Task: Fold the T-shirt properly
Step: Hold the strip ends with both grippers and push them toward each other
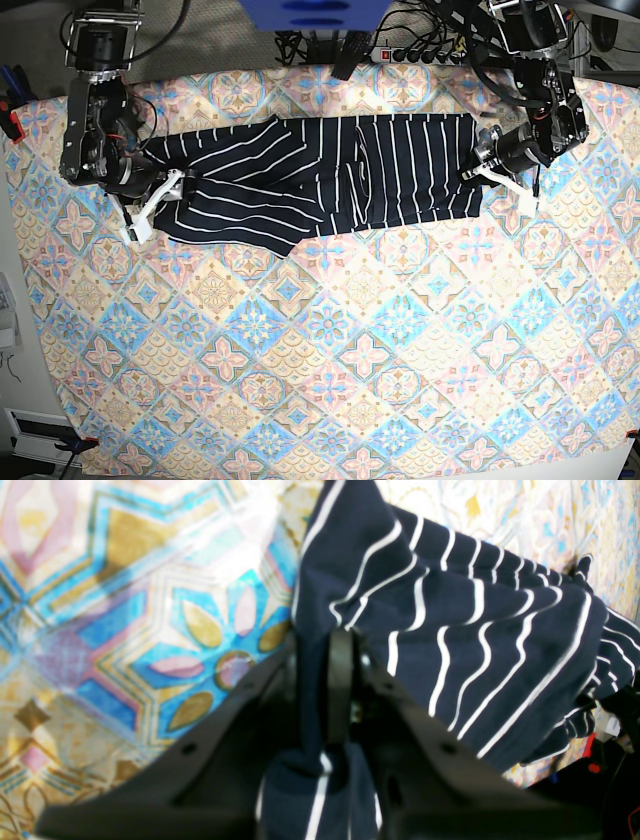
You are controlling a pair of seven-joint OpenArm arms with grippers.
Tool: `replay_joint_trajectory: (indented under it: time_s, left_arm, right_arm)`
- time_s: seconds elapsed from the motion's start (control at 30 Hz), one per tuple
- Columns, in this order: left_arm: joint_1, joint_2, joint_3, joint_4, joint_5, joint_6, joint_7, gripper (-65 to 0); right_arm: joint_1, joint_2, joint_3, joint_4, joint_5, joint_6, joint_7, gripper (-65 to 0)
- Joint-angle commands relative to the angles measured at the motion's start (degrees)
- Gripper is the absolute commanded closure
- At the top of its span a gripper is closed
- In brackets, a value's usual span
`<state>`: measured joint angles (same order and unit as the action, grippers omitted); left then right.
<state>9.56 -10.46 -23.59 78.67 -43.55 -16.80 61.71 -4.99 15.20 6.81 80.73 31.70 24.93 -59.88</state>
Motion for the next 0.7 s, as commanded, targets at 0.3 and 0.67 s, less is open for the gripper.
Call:
replay_joint_trajectory:
  time_s: [0.3,0.67]
  left_arm:
    - [-0.46,-0.84,-0.19,0.67,-0.71,-0.39,-0.39,0.0]
    - [-0.46,-0.84,-0.19,0.67,-0.71,-0.39,-0.39,0.0]
  right_arm:
    - [-0.94,1.02,7.65,1.25,6.76,0.43,0.40,-47.1]
    - [-3.49,0.67,5.28,6.79,7.20,0.43,-0.56,-47.4]
